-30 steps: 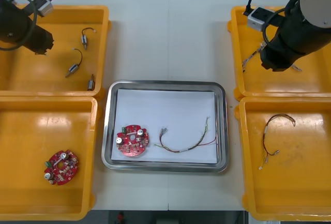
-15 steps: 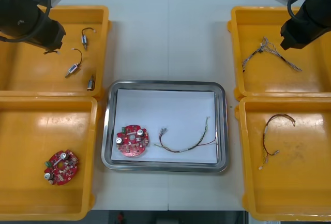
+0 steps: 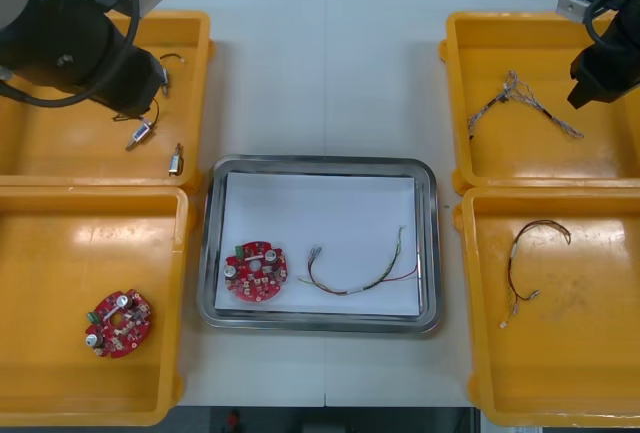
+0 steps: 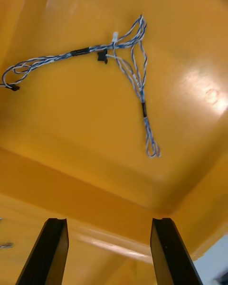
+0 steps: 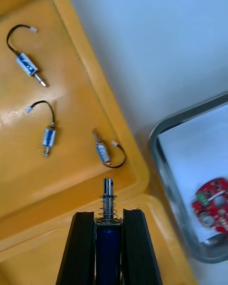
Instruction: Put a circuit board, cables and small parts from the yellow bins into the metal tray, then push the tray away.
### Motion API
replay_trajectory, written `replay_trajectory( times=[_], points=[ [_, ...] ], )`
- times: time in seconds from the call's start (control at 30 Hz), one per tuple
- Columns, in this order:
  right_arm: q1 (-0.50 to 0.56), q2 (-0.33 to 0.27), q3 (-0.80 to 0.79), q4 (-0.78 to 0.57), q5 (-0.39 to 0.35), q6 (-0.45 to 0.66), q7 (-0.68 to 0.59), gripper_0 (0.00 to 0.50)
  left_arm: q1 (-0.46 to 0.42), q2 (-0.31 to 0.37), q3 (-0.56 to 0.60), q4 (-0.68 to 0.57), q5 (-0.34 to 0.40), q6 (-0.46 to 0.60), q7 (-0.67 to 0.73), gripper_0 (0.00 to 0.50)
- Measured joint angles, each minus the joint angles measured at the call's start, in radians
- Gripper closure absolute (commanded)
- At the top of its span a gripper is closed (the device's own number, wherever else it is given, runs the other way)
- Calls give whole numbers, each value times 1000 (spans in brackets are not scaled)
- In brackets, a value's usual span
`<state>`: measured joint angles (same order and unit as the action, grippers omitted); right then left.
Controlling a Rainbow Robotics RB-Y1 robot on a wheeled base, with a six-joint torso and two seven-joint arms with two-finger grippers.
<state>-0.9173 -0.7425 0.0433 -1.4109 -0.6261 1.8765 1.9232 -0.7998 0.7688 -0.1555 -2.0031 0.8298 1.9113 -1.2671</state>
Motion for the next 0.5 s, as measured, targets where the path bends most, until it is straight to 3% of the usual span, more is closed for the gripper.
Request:
replay_trajectory(
  times=[0.1,0.23,0.33,0.5],
  points=[
    [-4,-5,0,7,0,-32,145,0,0,-16,-40,-43,0,0,194,500],
    [-22,-9,0,78,-8,-104,171,0,0,-34,-113,-72,-4,1,428,500],
    [-61,-9,0,202,-10,-149,185,0,0,-46,-177,-77,-23,1,462,499],
    [-149,-9,0,442,-5,-234,339,0,0,-68,-304,-77,-107,-36,463,499]
  ],
)
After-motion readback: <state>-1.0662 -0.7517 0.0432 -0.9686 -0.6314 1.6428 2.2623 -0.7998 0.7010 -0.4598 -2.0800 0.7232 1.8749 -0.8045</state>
